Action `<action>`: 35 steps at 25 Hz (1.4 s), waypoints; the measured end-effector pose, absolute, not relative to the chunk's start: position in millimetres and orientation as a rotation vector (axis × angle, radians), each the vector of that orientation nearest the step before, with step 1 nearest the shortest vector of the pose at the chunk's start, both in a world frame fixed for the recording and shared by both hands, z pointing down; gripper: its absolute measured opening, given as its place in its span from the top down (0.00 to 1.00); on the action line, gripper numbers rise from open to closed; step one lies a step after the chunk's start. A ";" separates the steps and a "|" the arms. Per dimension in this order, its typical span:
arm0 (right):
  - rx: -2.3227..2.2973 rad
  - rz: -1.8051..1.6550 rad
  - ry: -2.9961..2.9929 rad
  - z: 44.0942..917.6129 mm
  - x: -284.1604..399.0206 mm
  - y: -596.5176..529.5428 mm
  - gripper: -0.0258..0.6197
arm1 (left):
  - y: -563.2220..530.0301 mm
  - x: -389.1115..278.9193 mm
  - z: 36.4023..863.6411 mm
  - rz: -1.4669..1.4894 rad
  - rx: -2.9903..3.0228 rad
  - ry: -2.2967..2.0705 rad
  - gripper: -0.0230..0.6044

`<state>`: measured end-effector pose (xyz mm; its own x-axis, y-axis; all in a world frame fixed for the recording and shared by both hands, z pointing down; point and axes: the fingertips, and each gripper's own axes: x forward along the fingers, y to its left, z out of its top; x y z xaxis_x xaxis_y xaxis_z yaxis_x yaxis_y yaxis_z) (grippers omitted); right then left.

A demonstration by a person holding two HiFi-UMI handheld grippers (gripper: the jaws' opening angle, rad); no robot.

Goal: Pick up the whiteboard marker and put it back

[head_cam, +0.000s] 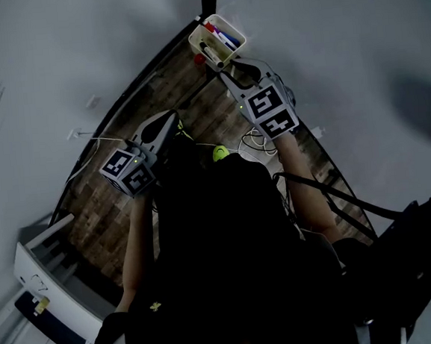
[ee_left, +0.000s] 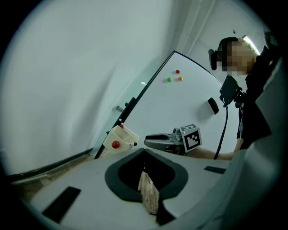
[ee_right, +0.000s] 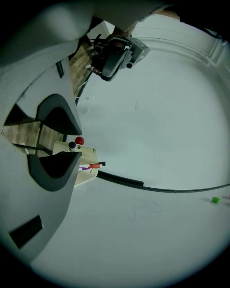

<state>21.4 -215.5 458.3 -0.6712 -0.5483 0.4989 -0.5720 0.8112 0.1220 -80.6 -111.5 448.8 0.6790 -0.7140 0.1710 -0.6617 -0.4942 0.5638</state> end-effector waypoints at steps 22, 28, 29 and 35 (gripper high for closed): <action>1.041 0.237 -2.470 445.4 4.6 -140.4 0.80 | -65.5 -106.9 430.3 -0.050 2.368 -0.841 0.93; 1.076 0.265 -2.449 446.8 -19.3 -110.9 0.81 | -44.1 -127.3 433.5 -0.049 2.386 -0.770 0.93; 1.089 0.271 -2.443 447.3 -22.1 -105.9 0.81 | -40.8 -129.6 433.1 -0.052 2.392 -0.754 0.93; 1.189 0.299 -2.412 445.6 -40.6 -69.0 0.82 | -16.3 -146.3 430.9 -0.044 2.437 -0.641 0.93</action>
<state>-40.6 -69.0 445.6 -0.5386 -0.7001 0.4688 -0.7933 0.6088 -0.0023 -146.3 -16.3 430.9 0.8821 -0.4563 0.1172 -0.4358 -0.6959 0.5707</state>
